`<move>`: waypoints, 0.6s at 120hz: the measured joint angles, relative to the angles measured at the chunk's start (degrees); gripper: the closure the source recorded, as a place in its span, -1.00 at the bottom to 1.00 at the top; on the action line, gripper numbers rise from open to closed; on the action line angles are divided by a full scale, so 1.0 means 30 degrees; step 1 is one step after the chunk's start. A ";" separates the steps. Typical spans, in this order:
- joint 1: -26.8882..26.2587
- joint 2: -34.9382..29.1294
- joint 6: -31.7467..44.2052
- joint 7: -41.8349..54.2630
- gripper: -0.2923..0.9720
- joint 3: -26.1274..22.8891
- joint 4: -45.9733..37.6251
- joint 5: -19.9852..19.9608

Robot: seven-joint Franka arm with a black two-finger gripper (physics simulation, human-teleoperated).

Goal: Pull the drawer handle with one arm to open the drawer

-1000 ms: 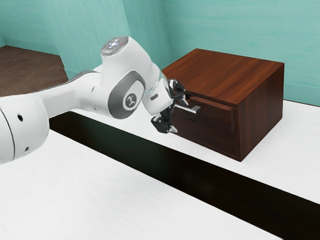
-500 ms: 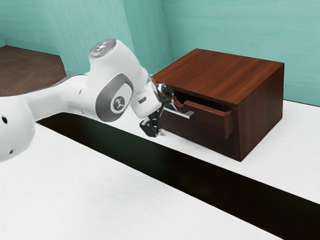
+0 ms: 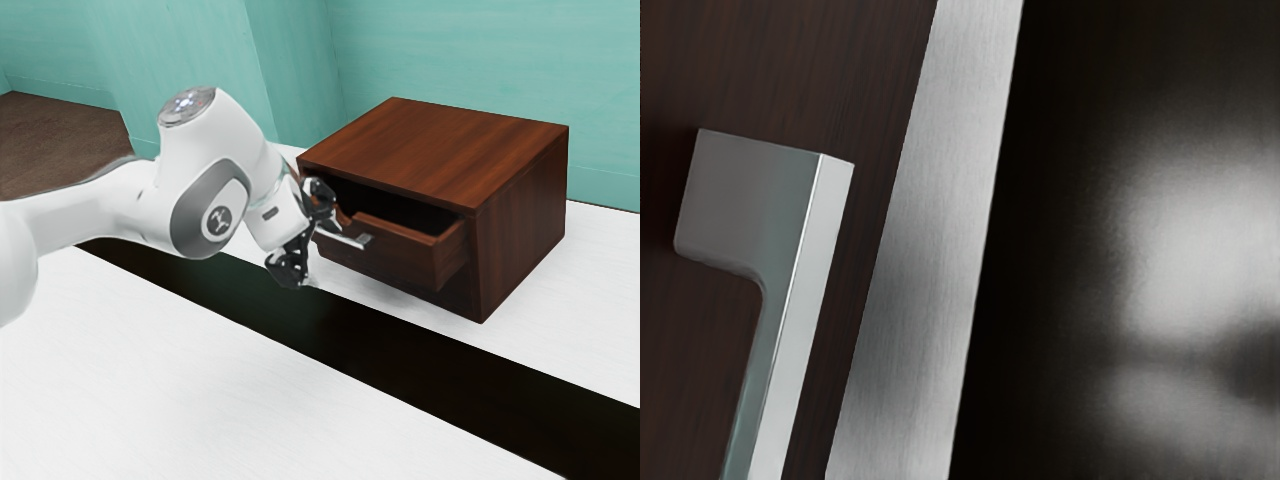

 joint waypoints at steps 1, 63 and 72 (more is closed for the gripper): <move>0.0000 -0.0010 0.0007 -0.0005 -0.55 0.0000 -0.0023 0.0000; 0.0155 -0.1995 0.0400 -0.0213 -0.50 0.0017 -0.2525 0.0011; 0.0188 -0.2384 0.0426 -0.0242 -0.46 0.0015 -0.2839 0.0011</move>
